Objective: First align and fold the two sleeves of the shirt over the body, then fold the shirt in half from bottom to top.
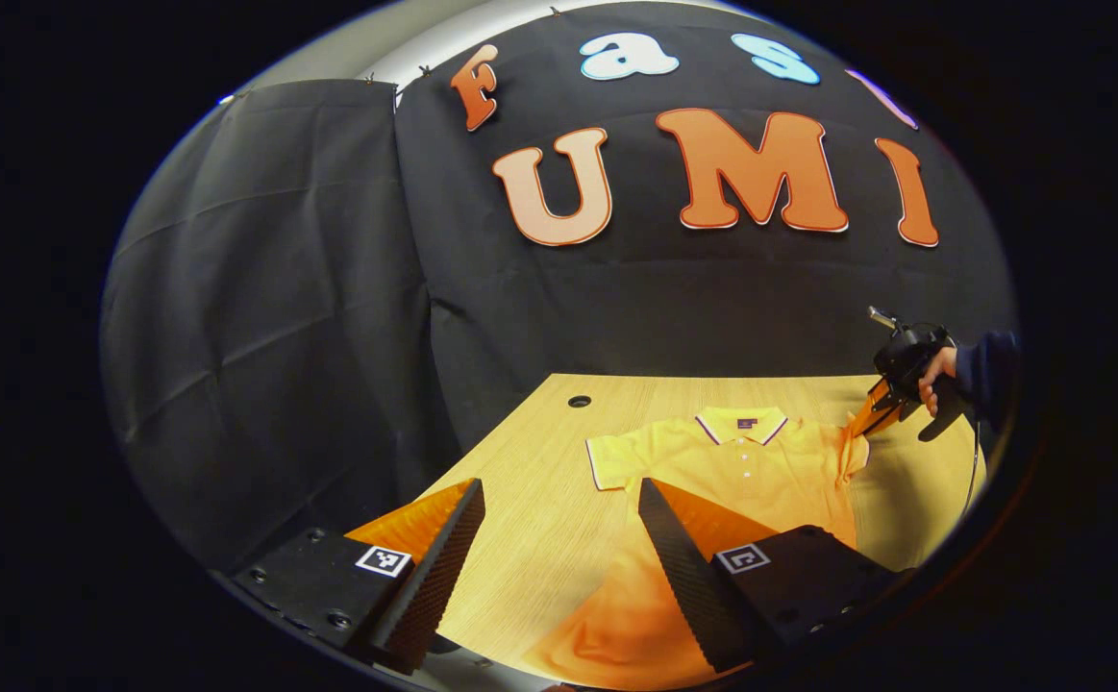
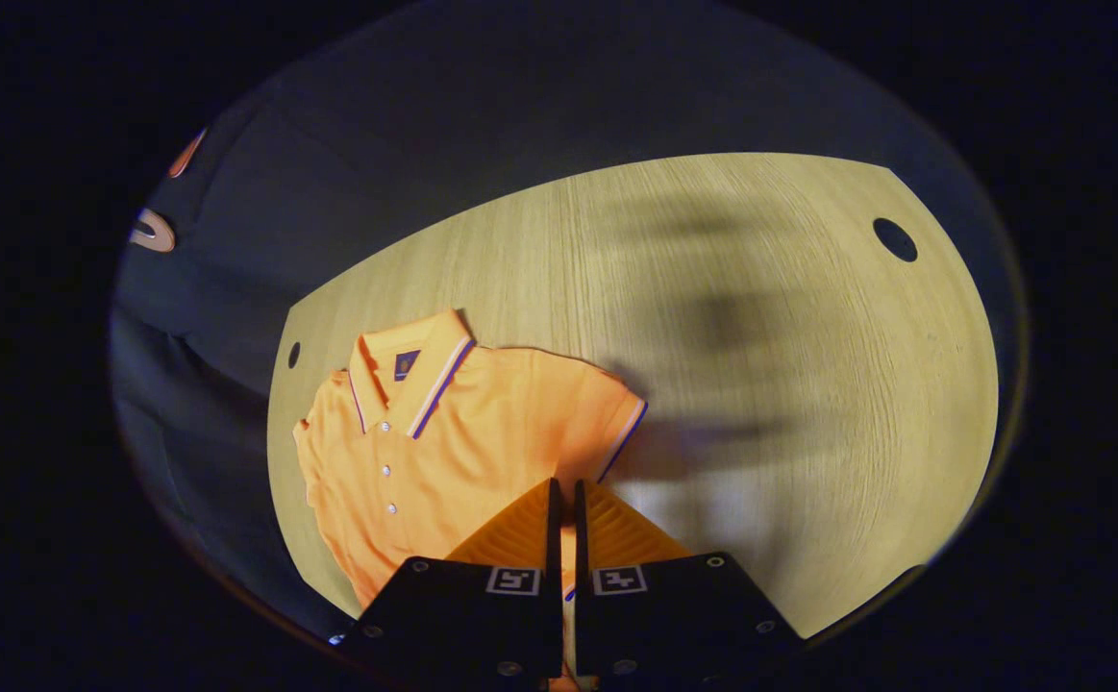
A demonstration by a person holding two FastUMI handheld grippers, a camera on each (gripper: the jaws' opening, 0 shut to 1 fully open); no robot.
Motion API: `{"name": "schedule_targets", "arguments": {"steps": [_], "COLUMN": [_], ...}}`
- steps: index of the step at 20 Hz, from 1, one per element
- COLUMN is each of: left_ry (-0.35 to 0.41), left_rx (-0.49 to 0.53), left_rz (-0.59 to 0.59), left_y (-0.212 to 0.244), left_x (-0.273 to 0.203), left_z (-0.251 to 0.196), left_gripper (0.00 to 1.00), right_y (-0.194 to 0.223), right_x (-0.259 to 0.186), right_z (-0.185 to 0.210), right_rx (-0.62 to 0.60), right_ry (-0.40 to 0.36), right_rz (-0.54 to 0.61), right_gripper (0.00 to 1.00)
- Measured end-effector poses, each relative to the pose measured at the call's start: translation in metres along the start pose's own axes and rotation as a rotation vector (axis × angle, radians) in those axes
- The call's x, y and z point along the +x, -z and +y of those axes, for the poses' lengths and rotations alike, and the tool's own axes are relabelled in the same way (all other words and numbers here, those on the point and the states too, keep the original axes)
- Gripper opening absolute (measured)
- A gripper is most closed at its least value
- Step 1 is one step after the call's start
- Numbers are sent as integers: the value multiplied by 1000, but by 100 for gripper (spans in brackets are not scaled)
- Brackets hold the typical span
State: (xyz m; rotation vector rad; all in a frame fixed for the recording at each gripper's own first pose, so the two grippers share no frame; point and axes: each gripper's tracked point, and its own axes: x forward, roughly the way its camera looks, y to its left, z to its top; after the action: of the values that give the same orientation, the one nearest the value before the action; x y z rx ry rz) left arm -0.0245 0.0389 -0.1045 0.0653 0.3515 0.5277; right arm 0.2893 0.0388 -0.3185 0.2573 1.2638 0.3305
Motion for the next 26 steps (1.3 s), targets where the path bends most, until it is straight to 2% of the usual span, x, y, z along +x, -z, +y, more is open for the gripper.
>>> {"name": "schedule_targets", "arguments": {"steps": [3,7,10,11,12,13,16,19,20,21,23,26], "left_ry": [-14,-39,-60,-67,-74,-80,-90,-75,-73,-61,-27,44], "left_rx": [-14,-20,-33,-37,-40,-42,-51,-85,-93,-103,-124,-140], "left_rz": [15,39,57,64,70,75,90,106,108,114,129,136], "left_y": [6,17,23,26,26,29,32,36,34,31,25,15], "left_x": [-1,-1,0,0,0,-1,6,17,25,35,53,83], "left_z": [6,11,16,16,18,20,23,24,25,23,16,5], "left_gripper": [99,99,99,99,99,99,99,99,99,99,99,99], "right_y": [-3,-15,-11,-8,-8,-8,-10,-13,-14,-15,-18,-16], "right_x": [0,6,14,14,17,17,14,8,2,-5,-18,-41], "right_z": [26,53,78,81,86,91,96,85,81,78,71,60], "right_rx": [-14,-57,-12,-2,4,3,-6,-49,-67,-86,-118,-138], "right_ry": [-64,-113,-187,-204,-219,-236,-268,-243,-236,-229,-201,-168], "right_rz": [-4,-67,-32,-18,-10,-12,-23,-62,-80,-104,-161,-233], "right_gripper": [6,6,6,2,16,23,37,58,60,70,81,87]}}
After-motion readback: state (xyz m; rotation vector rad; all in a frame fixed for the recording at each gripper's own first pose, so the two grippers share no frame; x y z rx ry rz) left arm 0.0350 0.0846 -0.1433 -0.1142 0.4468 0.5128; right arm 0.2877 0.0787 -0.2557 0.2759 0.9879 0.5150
